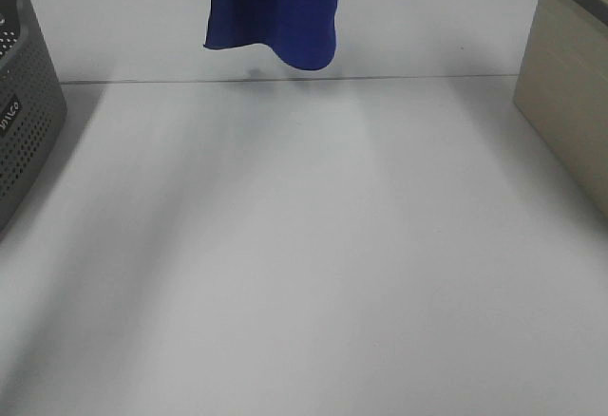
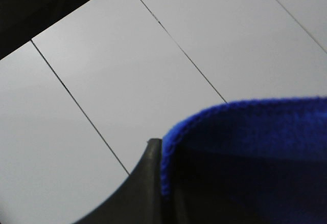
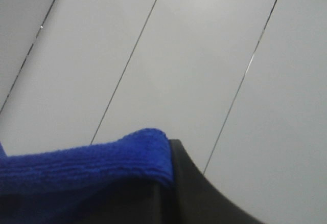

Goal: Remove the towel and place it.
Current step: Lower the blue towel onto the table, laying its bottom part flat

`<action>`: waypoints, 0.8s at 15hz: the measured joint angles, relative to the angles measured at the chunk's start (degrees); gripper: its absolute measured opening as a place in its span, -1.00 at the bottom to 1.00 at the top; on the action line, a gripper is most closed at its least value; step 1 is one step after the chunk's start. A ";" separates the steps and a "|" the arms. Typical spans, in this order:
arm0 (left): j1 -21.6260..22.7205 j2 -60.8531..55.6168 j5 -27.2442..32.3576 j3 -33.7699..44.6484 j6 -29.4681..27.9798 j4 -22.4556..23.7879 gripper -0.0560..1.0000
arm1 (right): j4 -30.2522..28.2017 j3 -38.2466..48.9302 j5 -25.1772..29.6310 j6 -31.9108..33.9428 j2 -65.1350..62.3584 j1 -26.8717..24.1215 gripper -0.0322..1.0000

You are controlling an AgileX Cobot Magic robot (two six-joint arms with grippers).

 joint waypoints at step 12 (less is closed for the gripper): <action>-5.33 3.72 62.97 -0.34 3.21 -10.08 -0.89 | 19.82 -0.17 59.07 -5.96 4.81 -0.46 -0.94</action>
